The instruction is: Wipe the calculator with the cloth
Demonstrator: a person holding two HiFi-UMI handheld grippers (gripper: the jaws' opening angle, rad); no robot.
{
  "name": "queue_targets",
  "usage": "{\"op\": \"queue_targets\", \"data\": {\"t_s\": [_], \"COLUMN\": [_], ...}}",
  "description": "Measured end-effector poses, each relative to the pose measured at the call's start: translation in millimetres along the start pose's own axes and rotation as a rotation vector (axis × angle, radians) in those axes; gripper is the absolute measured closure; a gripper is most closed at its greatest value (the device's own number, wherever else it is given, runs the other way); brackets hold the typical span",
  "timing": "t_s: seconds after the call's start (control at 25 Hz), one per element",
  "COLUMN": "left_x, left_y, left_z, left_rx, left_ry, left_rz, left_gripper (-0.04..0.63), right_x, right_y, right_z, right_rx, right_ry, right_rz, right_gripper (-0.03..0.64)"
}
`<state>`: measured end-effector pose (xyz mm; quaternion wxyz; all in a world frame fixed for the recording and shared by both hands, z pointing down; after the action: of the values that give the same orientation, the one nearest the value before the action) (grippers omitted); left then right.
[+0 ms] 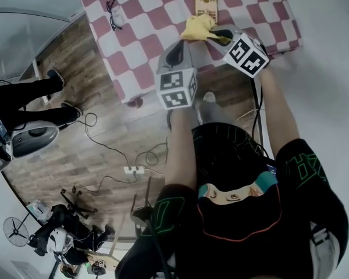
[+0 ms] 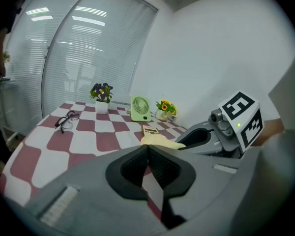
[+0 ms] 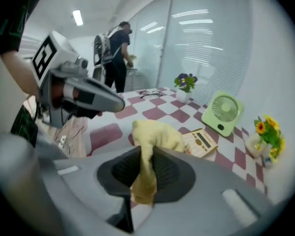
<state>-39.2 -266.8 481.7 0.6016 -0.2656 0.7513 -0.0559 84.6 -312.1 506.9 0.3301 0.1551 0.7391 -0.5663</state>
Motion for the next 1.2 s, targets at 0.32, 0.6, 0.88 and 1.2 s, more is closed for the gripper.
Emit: {"op": "queue_targets", "data": {"t_s": [0.32, 0.6, 0.88, 1.2], "left_x": [22, 34, 61, 100], "left_y": [18, 35, 54, 72], "left_z": [19, 45, 55, 58], "left_rx": [0.051, 0.072, 0.155, 0.226], "left_ry": [0.009, -0.037, -0.114, -0.193], "left_rz": [0.101, 0.171, 0.259, 0.355], "left_gripper": [0.586, 0.584, 0.586, 0.586], "right_x": [15, 5, -11, -3], "right_y": [63, 131, 176, 211], "right_z": [25, 29, 30, 49], "right_rx": [-0.219, -0.389, -0.484, -0.598], "right_ry": [-0.369, -0.495, -0.592, -0.547], "right_rz": [0.299, 0.491, 0.62, 0.684], "right_gripper": [0.552, 0.552, 0.552, 0.552]}}
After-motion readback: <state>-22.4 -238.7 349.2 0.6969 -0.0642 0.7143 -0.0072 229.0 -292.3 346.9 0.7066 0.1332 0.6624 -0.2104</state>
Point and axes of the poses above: the fingertips, and each gripper's own axes: y backward along the fingers, z to its right, x out of its top, the point moved 5 cm from there along y, backward along the fingers, and after that the axes turned 1 degree about z, right-handed, at the moved point
